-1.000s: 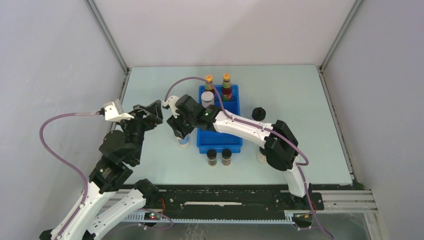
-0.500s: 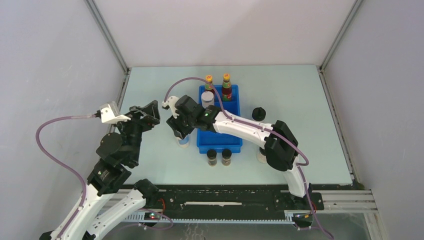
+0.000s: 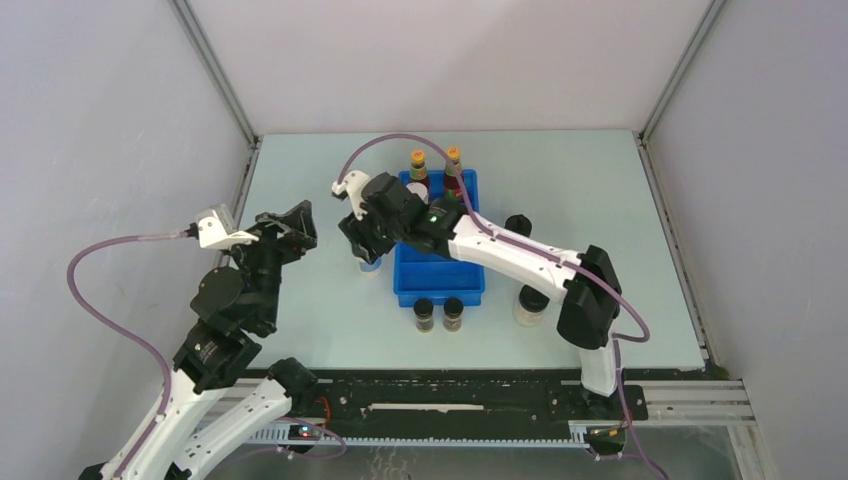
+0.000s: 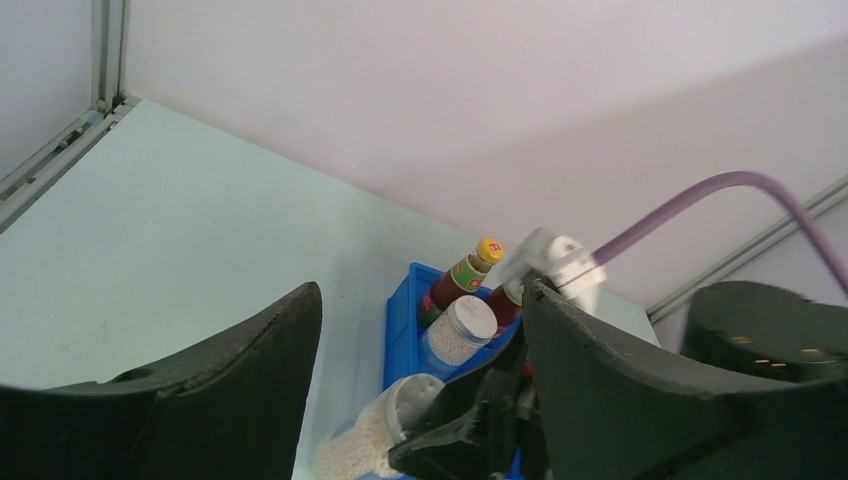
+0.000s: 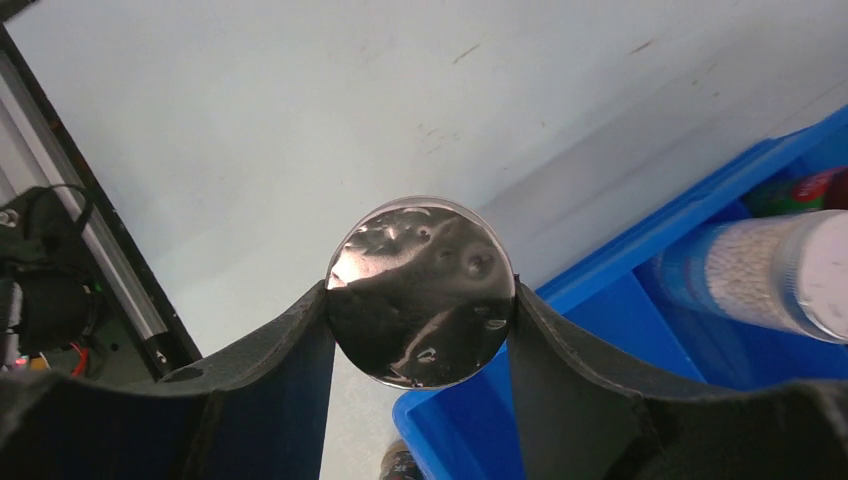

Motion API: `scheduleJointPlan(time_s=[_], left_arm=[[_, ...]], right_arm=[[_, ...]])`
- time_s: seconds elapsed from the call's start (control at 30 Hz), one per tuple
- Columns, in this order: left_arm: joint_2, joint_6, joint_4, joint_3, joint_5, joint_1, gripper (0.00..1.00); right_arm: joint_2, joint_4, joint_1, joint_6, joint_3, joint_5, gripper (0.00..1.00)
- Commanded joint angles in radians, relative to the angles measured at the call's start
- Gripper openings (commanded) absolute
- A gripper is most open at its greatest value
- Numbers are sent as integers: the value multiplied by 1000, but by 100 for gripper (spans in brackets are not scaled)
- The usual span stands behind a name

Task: Organize the condiment bottles
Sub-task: Pick up the bottle from the center of the board.

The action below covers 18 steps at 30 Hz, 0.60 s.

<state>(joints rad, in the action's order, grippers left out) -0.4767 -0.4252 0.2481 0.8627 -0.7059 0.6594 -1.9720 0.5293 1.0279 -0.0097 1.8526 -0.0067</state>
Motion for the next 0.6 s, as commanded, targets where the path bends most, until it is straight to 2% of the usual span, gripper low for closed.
scheduleJointPlan(time_s=[0.0,0.3,0.57], left_arm=[[2,20,-37,-4,-29,4,77],[-37,16,-36,-4,-24,4,77],[-148,8,-10,44,25,5,77]], right_arm=[[122,-48,-10,5,65,50,0],[247,-26,-56,38,38,130,0],[363,-16,-135,52,-30,185,0]])
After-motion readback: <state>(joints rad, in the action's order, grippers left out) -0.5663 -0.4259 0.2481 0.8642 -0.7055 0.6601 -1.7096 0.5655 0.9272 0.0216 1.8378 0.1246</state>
